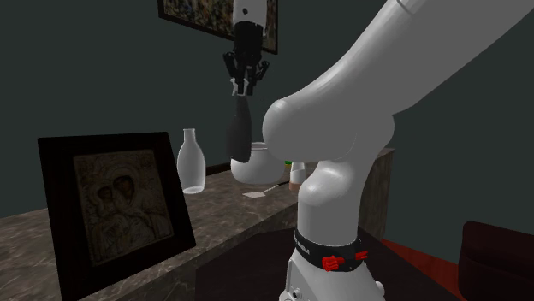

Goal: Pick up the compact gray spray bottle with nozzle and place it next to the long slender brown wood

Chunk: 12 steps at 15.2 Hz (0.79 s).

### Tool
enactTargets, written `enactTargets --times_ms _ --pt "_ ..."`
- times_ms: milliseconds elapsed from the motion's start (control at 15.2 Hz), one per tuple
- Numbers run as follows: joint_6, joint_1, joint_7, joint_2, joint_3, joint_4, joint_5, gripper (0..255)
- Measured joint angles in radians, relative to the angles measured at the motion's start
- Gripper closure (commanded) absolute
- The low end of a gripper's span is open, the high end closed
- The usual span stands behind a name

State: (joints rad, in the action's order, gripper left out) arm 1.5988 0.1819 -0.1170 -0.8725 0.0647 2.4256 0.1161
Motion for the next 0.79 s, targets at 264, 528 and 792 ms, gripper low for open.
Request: enactTargets --times_ms 264,528,792 --pt "-0.045 -0.001 0.004 0.019 -0.002 -0.064 -0.002 255" --pt "-0.094 -0.002 0.006 0.038 -0.006 -0.133 -0.006 255" --pt "-0.142 -0.003 0.008 0.064 -0.01 -0.205 -0.009 255"
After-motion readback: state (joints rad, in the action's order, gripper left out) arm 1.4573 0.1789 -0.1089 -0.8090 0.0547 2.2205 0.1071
